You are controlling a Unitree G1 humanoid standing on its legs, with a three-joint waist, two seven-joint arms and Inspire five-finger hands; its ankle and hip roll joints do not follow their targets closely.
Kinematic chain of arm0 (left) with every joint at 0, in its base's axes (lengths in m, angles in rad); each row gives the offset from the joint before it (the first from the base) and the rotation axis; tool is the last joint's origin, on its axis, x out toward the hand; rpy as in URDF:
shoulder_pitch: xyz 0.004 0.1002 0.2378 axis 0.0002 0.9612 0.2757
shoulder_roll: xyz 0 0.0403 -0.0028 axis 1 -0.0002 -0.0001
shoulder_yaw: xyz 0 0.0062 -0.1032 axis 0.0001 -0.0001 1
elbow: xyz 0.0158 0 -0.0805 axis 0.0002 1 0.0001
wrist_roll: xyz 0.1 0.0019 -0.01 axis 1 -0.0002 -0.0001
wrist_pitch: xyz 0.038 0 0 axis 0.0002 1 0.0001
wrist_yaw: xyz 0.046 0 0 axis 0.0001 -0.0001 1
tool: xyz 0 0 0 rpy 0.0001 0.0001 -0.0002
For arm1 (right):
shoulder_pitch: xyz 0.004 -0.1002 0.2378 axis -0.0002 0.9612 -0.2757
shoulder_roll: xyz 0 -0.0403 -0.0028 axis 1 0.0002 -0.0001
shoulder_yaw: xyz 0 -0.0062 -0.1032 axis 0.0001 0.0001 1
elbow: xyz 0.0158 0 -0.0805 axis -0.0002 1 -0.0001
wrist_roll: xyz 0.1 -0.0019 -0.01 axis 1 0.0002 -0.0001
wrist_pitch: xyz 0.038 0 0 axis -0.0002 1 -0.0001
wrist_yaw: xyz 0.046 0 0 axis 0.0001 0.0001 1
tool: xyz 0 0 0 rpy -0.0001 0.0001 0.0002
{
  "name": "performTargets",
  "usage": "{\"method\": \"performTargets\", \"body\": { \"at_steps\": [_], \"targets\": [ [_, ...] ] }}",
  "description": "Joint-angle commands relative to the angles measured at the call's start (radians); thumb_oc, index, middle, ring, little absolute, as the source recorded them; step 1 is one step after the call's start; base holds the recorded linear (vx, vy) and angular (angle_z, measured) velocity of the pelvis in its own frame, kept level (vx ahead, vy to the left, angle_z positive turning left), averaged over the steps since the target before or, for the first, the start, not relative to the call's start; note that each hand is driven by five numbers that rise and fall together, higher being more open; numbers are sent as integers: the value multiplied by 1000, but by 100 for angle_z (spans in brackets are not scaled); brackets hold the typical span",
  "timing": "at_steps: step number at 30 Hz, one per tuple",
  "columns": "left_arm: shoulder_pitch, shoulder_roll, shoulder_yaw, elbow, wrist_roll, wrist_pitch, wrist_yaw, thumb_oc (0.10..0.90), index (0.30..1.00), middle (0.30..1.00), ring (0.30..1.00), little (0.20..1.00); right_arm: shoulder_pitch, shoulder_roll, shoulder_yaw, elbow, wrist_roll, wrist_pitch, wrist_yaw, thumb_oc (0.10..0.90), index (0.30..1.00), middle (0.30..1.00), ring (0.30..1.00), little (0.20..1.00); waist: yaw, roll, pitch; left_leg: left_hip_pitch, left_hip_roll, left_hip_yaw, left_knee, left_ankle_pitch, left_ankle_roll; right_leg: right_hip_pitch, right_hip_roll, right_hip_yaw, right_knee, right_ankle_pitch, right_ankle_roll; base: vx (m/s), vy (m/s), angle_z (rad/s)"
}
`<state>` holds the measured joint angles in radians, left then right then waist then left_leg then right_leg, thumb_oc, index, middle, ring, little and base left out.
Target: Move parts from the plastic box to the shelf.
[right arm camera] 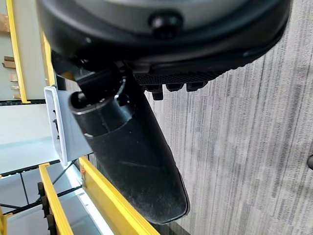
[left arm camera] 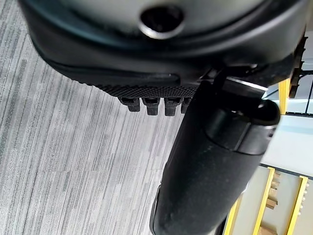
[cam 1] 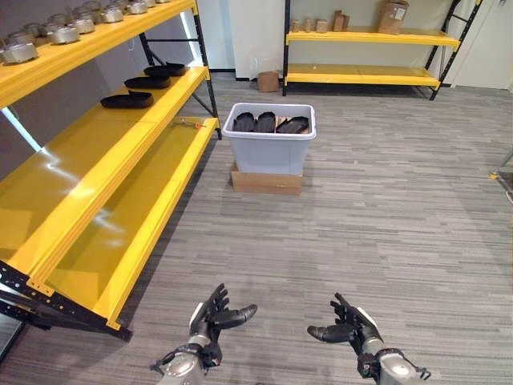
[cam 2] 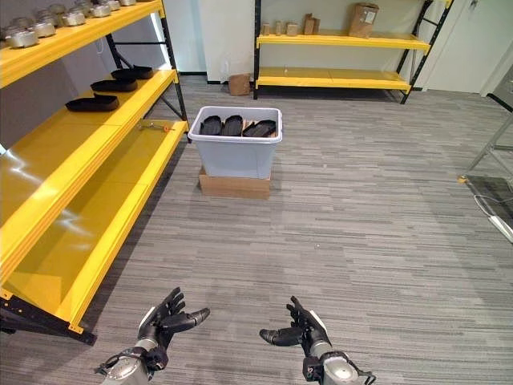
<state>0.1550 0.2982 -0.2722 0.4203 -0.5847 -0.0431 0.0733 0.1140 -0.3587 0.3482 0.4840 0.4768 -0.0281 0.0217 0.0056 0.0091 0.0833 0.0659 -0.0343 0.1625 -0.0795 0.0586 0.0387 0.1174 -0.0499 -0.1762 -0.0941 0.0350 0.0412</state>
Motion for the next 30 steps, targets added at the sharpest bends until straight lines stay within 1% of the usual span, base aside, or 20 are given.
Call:
{"method": "performTargets", "body": {
  "at_steps": [1, 15, 30],
  "targets": [
    [-82, 2, 9, -56, 0, -80, -26, 900, 1000, 1000, 1000, 1000, -56, -4, -8, -81, 40, -80, 8, 900, 1000, 1000, 1000, 1000, 13, -27, -28, 31, 142, -17, -8, 14, -116, -13, -75, 8, 7, 34, 78, 0, 0, 0],
    [-86, 1, 5, -36, 5, -77, -30, 900, 1000, 1000, 1000, 1000, -67, -6, -4, -77, 24, -79, 7, 900, 1000, 1000, 1000, 1000, 10, -22, -31, 34, 137, -11, -8, 9, -114, -13, -81, 9, 7, 36, 80, 0, 1, -1],
    [-89, -2, 11, -31, -4, -83, -25, 900, 1000, 1000, 1000, 1000, -66, -4, -8, -80, 18, -82, 2, 900, 1000, 1000, 1000, 1000, 9, -26, -30, 39, 136, -10, -8, 2, -112, -7, -83, 5, 7, 33, 82, 0, 0, 0]
  ]
}}
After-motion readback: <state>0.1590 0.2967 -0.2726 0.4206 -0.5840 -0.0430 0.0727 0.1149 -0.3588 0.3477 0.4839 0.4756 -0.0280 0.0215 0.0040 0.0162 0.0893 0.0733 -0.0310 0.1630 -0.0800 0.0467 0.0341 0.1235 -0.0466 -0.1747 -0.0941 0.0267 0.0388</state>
